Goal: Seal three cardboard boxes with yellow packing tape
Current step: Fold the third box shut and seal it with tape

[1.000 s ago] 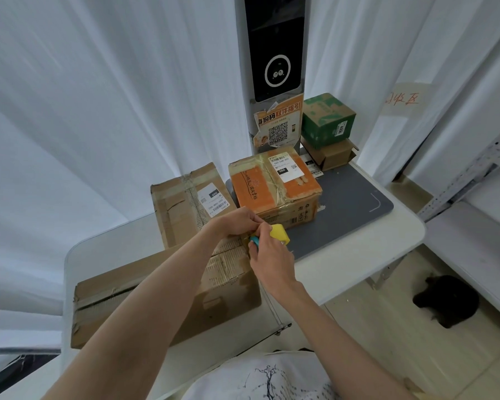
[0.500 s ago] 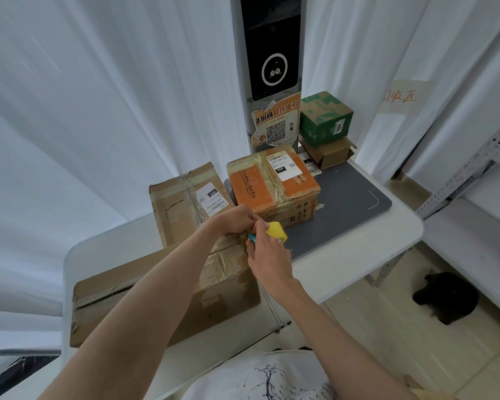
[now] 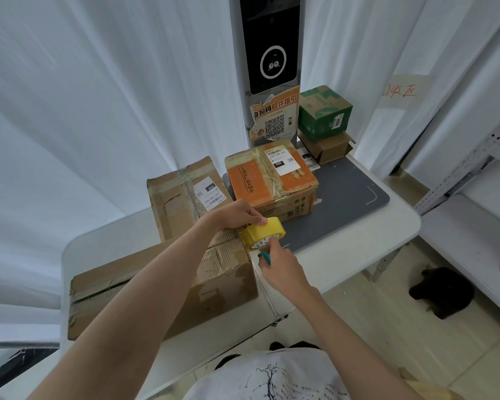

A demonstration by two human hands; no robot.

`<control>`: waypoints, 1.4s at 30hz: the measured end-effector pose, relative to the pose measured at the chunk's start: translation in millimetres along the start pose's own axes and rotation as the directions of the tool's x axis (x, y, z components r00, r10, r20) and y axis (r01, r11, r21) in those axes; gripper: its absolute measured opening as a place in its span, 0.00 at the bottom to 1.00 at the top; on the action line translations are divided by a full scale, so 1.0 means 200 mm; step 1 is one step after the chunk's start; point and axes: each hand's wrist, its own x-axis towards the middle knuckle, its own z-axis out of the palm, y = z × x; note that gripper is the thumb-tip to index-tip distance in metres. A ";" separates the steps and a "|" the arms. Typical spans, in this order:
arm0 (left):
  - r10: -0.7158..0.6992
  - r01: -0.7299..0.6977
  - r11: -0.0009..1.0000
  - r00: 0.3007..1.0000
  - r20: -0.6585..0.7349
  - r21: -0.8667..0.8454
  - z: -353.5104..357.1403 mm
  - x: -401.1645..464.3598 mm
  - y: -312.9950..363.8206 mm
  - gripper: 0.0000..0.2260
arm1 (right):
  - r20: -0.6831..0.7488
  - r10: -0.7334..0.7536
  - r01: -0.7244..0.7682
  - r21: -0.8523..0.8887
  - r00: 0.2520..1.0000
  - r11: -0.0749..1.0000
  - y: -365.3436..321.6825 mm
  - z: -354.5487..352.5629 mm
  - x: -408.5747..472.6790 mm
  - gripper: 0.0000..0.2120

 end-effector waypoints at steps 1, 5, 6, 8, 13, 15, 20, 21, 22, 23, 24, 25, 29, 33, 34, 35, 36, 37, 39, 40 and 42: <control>-0.007 0.007 1.000 1.000 0.000 -0.003 0.00 0.00 0.00 0.15 | 0.017 0.075 -0.077 0.193 0.997 0.978 0.02 -0.01 0.01 0.10; -0.008 0.008 1.000 1.000 0.000 -0.009 -0.01 -0.02 0.01 0.15 | 0.170 0.323 -0.331 0.766 0.931 0.551 0.03 -0.01 0.04 0.08; -0.007 0.007 1.000 1.000 -0.003 -0.007 -0.01 -0.02 0.02 0.14 | 0.191 0.339 -0.340 0.821 0.921 0.459 0.02 -0.01 0.05 0.08; 0.007 -0.007 1.000 1.000 -0.009 -0.002 -0.01 -0.03 0.01 0.12 | 0.209 0.345 -0.315 0.905 0.915 0.287 0.00 0.00 0.08 0.08; 0.074 -0.071 0.993 0.997 -0.026 0.095 -0.01 -0.06 0.02 0.14 | 0.185 0.343 -0.236 0.965 0.921 0.111 -0.05 0.03 0.14 0.10; 0.086 -0.081 0.980 0.996 -0.022 0.182 -0.01 -0.08 -0.01 0.20 | 0.198 0.336 -0.227 0.973 0.921 0.048 -0.05 0.05 0.13 0.10; -0.055 0.034 0.939 0.997 0.053 0.342 -0.05 -0.15 -0.06 0.15 | 0.200 0.359 -0.201 0.979 0.912 -0.035 -0.06 0.10 0.14 0.18; -0.079 0.063 0.943 0.996 0.036 0.328 -0.04 -0.16 -0.06 0.15 | 0.205 0.360 -0.200 0.978 0.910 -0.052 -0.06 0.11 0.14 0.17; -0.097 0.086 0.949 0.995 0.022 0.302 -0.04 -0.16 -0.06 0.15 | 0.213 0.364 -0.202 0.977 0.907 -0.067 -0.06 0.11 0.15 0.15; -0.111 0.104 0.956 0.994 0.009 0.273 -0.03 -0.15 -0.06 0.15 | 0.222 0.376 -0.208 0.975 0.900 -0.079 -0.05 0.12 0.15 0.13; -0.126 0.122 0.961 0.992 0.000 0.248 -0.03 -0.15 -0.07 0.15 | 0.229 0.394 -0.209 0.974 0.890 -0.092 -0.05 0.12 0.15 0.12; -0.139 0.136 0.964 0.990 -0.005 0.230 -0.02 -0.16 -0.07 0.14 | 0.226 0.415 -0.202 0.974 0.881 -0.101 -0.03 0.11 0.16 0.12; -0.173 0.172 0.953 0.985 -0.019 0.250 -0.02 -0.15 -0.06 0.09 | 0.175 0.491 -0.151 0.985 0.853 -0.089 0.06 0.08 0.17 0.13; -0.181 0.198 0.941 0.980 -0.085 0.274 0.03 -0.14 -0.03 0.07 | 0.150 0.476 -0.096 0.986 0.867 -0.136 0.11 0.06 0.17 0.12; -0.169 0.196 0.936 0.979 -0.114 0.293 0.04 -0.14 -0.04 0.08 | 0.146 0.463 -0.088 0.986 0.874 -0.144 0.11 0.06 0.16 0.12; -0.153 0.191 0.932 0.978 -0.144 0.309 0.05 -0.14 -0.04 0.08 | 0.145 0.448 -0.083 0.985 0.882 -0.153 0.10 0.05 0.16 0.11; -0.137 0.189 0.928 0.975 -0.177 0.322 0.07 -0.15 -0.04 0.09 | 0.147 0.432 -0.080 0.982 0.890 -0.170 0.09 0.04 0.15 0.10; -0.125 0.192 0.924 0.969 -0.215 0.331 0.08 -0.15 -0.05 0.09 | 0.151 0.416 -0.078 0.979 0.897 -0.188 0.09 0.04 0.15 0.10; -0.120 0.216 0.916 0.952 -0.281 0.339 0.10 -0.16 -0.05 0.10 | 0.156 0.379 -0.074 0.972 0.912 -0.221 0.08 0.02 0.13 0.09; -0.119 0.225 0.913 0.945 -0.304 0.342 0.11 -0.16 -0.04 0.09 | 0.157 0.363 -0.074 0.970 0.919 -0.233 0.07 0.02 0.12 0.09; -0.113 0.243 0.902 0.930 -0.349 0.356 0.14 -0.17 -0.03 0.06 | 0.163 0.335 -0.076 0.963 0.928 -0.259 0.06 0.00 0.11 0.08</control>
